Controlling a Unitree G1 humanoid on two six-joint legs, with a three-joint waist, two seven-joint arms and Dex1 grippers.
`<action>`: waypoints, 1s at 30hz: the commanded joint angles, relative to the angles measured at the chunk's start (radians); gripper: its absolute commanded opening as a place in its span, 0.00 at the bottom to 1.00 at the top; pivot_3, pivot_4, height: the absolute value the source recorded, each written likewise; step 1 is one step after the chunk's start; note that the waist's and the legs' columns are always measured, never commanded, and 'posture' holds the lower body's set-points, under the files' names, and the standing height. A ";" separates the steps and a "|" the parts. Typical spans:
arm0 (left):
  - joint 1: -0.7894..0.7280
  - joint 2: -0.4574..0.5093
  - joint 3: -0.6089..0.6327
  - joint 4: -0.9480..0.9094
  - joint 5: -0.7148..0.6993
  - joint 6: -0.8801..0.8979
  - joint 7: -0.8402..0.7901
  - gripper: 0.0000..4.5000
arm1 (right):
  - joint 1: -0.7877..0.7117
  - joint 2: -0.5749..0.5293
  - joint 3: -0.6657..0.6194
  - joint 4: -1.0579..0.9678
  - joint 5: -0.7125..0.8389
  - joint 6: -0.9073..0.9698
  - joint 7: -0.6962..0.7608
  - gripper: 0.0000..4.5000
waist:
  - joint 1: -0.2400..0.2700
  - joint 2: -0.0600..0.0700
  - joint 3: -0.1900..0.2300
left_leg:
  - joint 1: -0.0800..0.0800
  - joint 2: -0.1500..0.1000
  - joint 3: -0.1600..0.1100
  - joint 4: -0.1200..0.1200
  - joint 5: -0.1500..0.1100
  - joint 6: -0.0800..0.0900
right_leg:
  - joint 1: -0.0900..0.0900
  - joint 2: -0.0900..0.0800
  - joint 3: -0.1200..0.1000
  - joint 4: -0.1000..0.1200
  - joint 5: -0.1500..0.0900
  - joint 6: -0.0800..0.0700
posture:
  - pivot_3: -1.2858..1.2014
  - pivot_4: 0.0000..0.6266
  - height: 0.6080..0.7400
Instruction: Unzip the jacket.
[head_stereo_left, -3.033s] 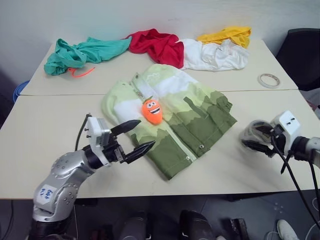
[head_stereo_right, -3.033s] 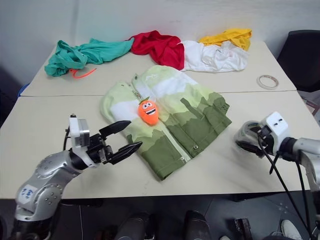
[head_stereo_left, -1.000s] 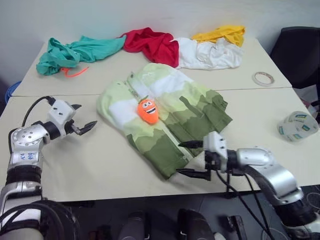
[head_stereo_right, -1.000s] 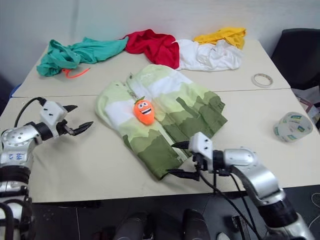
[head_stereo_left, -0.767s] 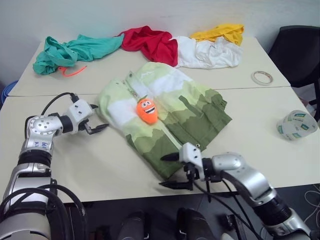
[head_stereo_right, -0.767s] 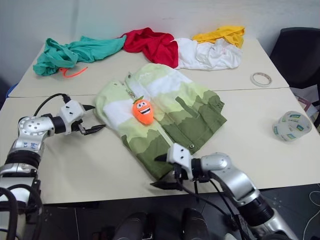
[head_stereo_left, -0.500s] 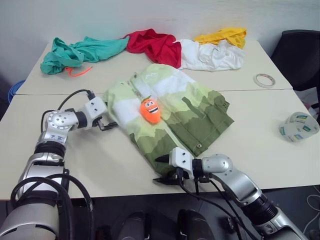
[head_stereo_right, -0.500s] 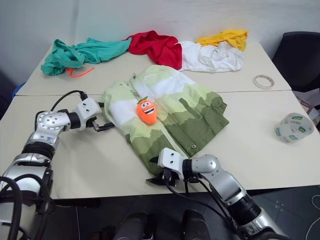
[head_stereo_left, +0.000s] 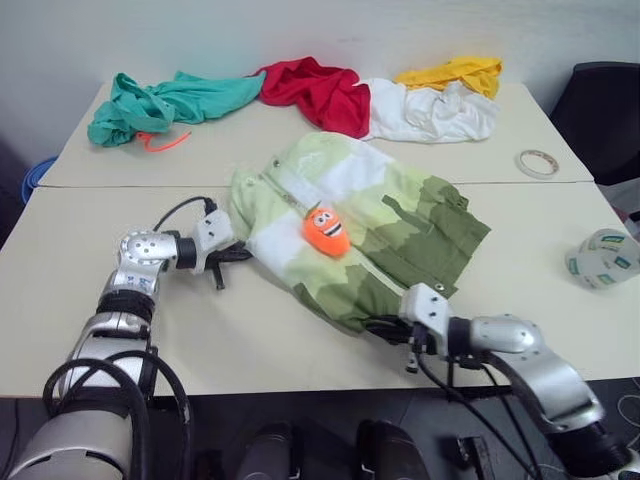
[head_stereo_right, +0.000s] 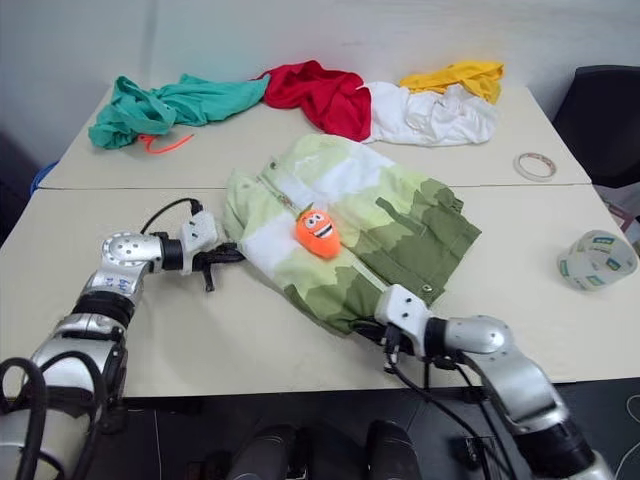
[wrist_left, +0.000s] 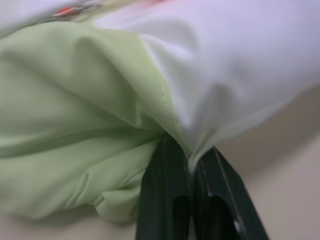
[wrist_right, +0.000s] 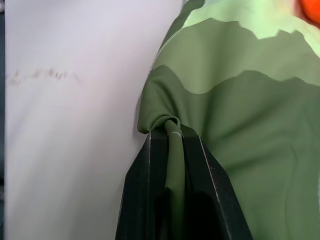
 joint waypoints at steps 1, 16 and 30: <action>0.261 0.032 -0.018 -0.443 -0.181 0.269 -0.145 0.00 | 0.049 -0.080 -0.128 0.008 0.040 -0.024 0.053 0.00 | -0.012 0.001 0.000 | 0.000 0.000 0.000 0.000 -0.001 0.001 | 0.000 0.000 0.001 -0.001 0.000 0.000 | 0.52 0.24 1.00; 1.032 0.108 0.161 -1.526 -0.614 0.857 0.232 0.00 | 0.142 -0.179 -0.314 0.330 0.115 -0.267 0.253 0.00 | -0.006 0.012 0.008 | 0.015 0.007 -0.007 -0.001 -0.009 -0.011 | 0.019 -0.002 0.007 -0.016 -0.001 -0.002 | 0.52 0.24 1.00; 1.082 0.311 0.351 -1.369 -0.619 0.911 0.131 0.79 | 0.357 -0.240 -0.578 0.180 0.327 -0.113 0.353 0.70 | 0.004 0.017 0.008 | 0.015 0.010 -0.005 -0.002 -0.011 -0.012 | 0.018 0.000 0.006 -0.016 -0.003 -0.005 | 0.52 0.24 1.00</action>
